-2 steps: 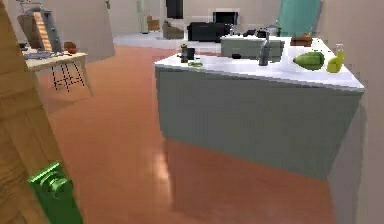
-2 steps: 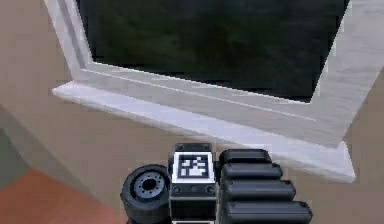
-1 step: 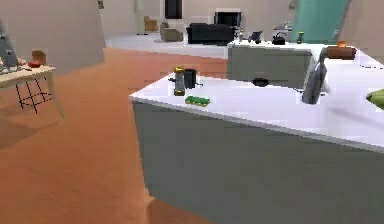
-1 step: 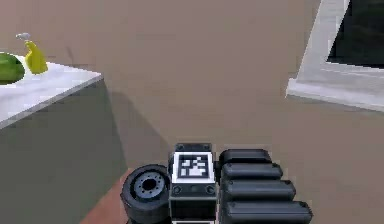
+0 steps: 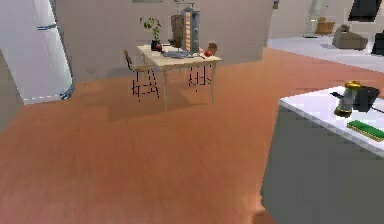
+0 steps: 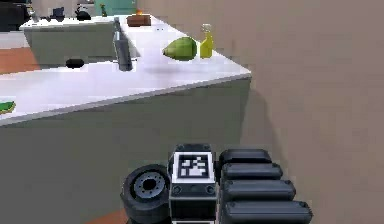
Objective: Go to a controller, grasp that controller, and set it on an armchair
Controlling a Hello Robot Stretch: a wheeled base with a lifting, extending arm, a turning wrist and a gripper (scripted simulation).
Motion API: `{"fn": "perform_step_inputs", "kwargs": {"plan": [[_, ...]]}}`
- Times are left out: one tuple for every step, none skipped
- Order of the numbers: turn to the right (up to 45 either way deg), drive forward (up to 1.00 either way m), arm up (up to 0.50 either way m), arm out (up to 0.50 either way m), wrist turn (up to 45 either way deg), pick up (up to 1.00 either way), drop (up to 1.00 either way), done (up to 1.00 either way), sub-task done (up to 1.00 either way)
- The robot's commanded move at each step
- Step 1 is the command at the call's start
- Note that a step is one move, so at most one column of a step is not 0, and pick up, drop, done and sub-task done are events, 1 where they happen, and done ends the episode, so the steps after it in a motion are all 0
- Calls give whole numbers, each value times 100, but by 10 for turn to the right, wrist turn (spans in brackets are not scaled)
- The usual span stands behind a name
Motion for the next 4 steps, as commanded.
{"fn": "perform_step_inputs", "kwargs": {"plan": [[0, 100, 0, 0, 0, 0, 0, 0, 0], [-120, 0, 0, 0, 0, 0, 0, 0, 0], [0, 5, 0, 0, 0, 0, 0, 0, 0], [180, 0, 0, 0, 0, 0, 0, 0, 0]]}}
